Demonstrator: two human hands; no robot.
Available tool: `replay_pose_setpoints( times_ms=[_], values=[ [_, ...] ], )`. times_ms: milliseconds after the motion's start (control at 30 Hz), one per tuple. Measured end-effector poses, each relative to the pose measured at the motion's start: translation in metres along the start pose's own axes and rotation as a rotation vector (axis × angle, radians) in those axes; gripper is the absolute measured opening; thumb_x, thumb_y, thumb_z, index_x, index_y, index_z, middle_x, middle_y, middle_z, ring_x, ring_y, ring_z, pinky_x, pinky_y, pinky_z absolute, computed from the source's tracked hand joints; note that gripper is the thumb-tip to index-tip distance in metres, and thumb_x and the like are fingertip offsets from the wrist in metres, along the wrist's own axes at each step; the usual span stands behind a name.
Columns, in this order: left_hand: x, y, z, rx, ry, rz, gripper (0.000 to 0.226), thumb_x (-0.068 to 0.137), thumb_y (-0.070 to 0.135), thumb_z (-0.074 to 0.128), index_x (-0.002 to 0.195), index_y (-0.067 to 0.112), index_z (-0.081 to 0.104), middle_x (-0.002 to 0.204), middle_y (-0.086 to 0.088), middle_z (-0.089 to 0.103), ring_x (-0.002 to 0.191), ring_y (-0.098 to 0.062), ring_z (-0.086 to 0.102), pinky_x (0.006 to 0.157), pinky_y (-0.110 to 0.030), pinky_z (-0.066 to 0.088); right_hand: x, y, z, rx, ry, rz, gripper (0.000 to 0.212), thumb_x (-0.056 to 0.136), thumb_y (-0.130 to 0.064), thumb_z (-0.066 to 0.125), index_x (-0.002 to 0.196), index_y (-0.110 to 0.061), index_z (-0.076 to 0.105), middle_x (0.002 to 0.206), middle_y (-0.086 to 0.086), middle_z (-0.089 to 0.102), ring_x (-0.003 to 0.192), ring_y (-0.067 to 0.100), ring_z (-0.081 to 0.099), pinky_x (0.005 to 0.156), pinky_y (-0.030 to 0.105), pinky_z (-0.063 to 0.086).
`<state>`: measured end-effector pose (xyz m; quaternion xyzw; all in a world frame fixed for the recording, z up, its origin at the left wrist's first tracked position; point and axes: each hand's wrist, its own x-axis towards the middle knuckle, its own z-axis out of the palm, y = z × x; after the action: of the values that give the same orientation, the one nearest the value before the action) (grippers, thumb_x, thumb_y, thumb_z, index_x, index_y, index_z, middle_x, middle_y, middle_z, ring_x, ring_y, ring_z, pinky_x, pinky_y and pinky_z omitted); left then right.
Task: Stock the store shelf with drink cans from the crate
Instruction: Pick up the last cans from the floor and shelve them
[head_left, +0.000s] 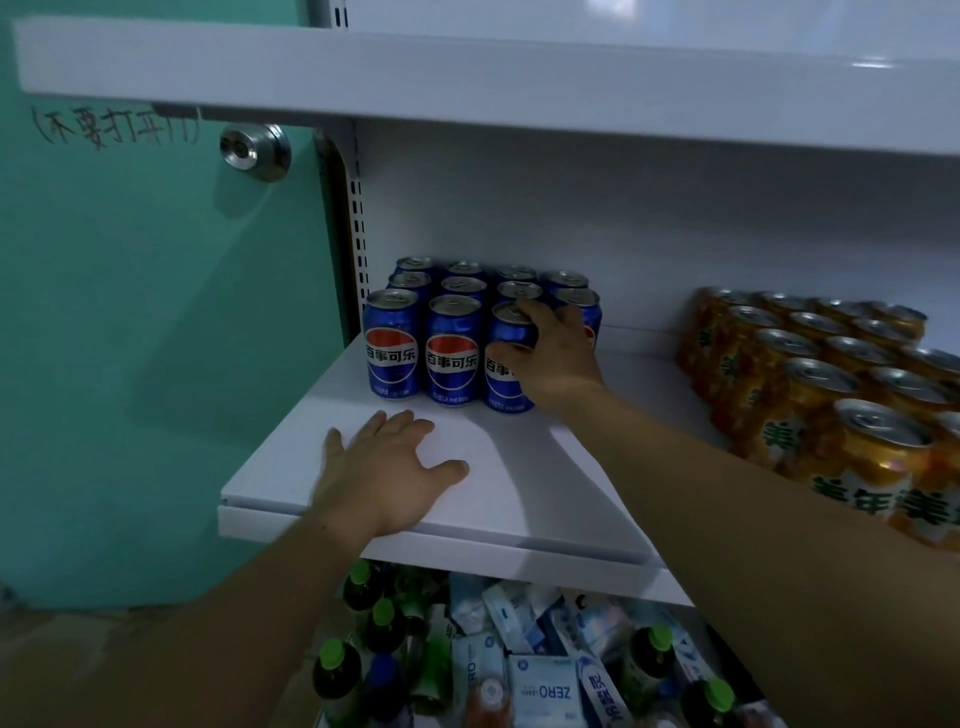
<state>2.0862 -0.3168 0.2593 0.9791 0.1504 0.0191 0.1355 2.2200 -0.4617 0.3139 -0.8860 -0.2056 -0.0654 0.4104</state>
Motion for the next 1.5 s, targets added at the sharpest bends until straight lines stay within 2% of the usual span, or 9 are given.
replay_pose_setpoints(
  times_ms=[167, 300, 433, 600, 733, 1033, 1167, 1400, 1500],
  values=[
    [0.000, 0.000, -0.001, 0.002, -0.007, -0.003, 0.075, 0.085, 0.072, 0.035, 0.149, 0.035, 0.021, 0.160, 0.012, 0.011, 0.147, -0.011, 0.004, 0.117, -0.051, -0.002, 0.001, -0.001, -0.001, -0.034, -0.012, 0.006, 0.072, 0.087, -0.043, 0.066, 0.148, -0.029, 0.031, 0.149, 0.007, 0.026, 0.134, 0.030, 0.037, 0.104, 0.036, 0.038],
    [0.000, 0.001, -0.003, 0.007, -0.044, 0.001, 0.075, 0.085, 0.072, 0.035, 0.149, 0.034, 0.023, 0.160, 0.010, 0.011, 0.147, -0.013, 0.005, 0.117, -0.053, -0.001, -0.007, -0.012, -0.019, -0.164, -0.130, 0.047, 0.086, 0.081, -0.056, 0.065, 0.151, -0.034, 0.020, 0.155, 0.005, 0.024, 0.137, 0.030, 0.035, 0.105, 0.038, 0.039],
    [-0.010, 0.001, -0.017, -0.080, -0.093, 0.022, 0.071, 0.086, 0.066, 0.045, 0.147, 0.033, 0.030, 0.158, 0.008, 0.018, 0.146, -0.013, 0.013, 0.117, -0.052, 0.000, -0.025, -0.025, -0.051, -0.324, -0.133, -0.008, 0.085, 0.069, -0.075, 0.058, 0.142, -0.036, 0.036, 0.146, 0.001, 0.042, 0.127, 0.024, 0.046, 0.097, 0.033, 0.043],
    [-0.032, 0.028, -0.046, -0.253, -0.116, 0.058, 0.088, 0.066, 0.068, 0.060, 0.143, 0.029, 0.039, 0.152, 0.004, 0.036, 0.135, -0.018, 0.039, 0.111, -0.044, 0.032, -0.064, -0.028, -0.104, -0.538, -0.139, -0.011, 0.064, 0.090, -0.056, 0.053, 0.142, -0.021, 0.038, 0.137, 0.013, 0.048, 0.122, 0.031, 0.046, 0.097, 0.036, 0.039],
    [-0.063, 0.071, -0.060, -0.196, -0.108, 0.197, 0.073, 0.079, 0.056, 0.062, 0.142, 0.026, 0.040, 0.151, 0.001, 0.036, 0.133, -0.021, 0.040, 0.108, -0.037, 0.036, -0.106, -0.023, -0.140, -0.593, -0.088, 0.098, 0.078, 0.088, -0.066, 0.049, 0.148, -0.020, 0.030, 0.147, 0.013, 0.039, 0.128, 0.032, 0.044, 0.104, 0.043, 0.041],
    [-0.127, 0.175, -0.054, -0.085, -0.165, 0.499, 0.069, 0.085, 0.053, 0.058, 0.144, 0.025, 0.037, 0.153, 0.000, 0.033, 0.135, -0.022, 0.037, 0.106, -0.035, 0.035, -0.205, 0.010, -0.237, -0.615, 0.099, 0.223, 0.078, 0.085, -0.068, 0.047, 0.149, -0.028, 0.027, 0.153, 0.008, 0.033, 0.133, 0.032, 0.039, 0.106, 0.046, 0.037],
    [-0.152, 0.234, -0.047, -0.130, -0.210, 0.646, 0.070, 0.084, 0.053, 0.060, 0.144, 0.022, 0.040, 0.149, -0.001, 0.038, 0.131, -0.022, 0.042, 0.102, -0.033, 0.038, -0.249, 0.035, -0.282, -0.621, 0.184, 0.334, 0.075, 0.089, -0.063, 0.048, 0.149, -0.021, 0.029, 0.151, 0.009, 0.036, 0.133, 0.031, 0.039, 0.106, 0.045, 0.037],
    [-0.186, 0.333, -0.001, -0.119, -0.334, 0.866, 0.069, 0.085, 0.053, 0.060, 0.144, 0.025, 0.038, 0.152, 0.001, 0.035, 0.136, -0.021, 0.037, 0.109, -0.035, 0.034, -0.336, 0.097, -0.347, -0.635, 0.274, 0.592, 0.080, 0.088, -0.065, 0.048, 0.151, -0.020, 0.026, 0.154, 0.008, 0.030, 0.133, 0.031, 0.040, 0.104, 0.046, 0.041],
    [-0.203, 0.366, 0.027, -0.106, -0.404, 0.943, 0.067, 0.085, 0.051, 0.061, 0.143, 0.024, 0.040, 0.149, -0.002, 0.040, 0.131, -0.022, 0.042, 0.105, -0.032, 0.037, -0.374, 0.124, -0.364, -0.633, 0.298, 0.695, 0.080, 0.088, -0.065, 0.049, 0.151, -0.020, 0.027, 0.153, 0.009, 0.032, 0.132, 0.031, 0.041, 0.103, 0.045, 0.043]
  ],
)
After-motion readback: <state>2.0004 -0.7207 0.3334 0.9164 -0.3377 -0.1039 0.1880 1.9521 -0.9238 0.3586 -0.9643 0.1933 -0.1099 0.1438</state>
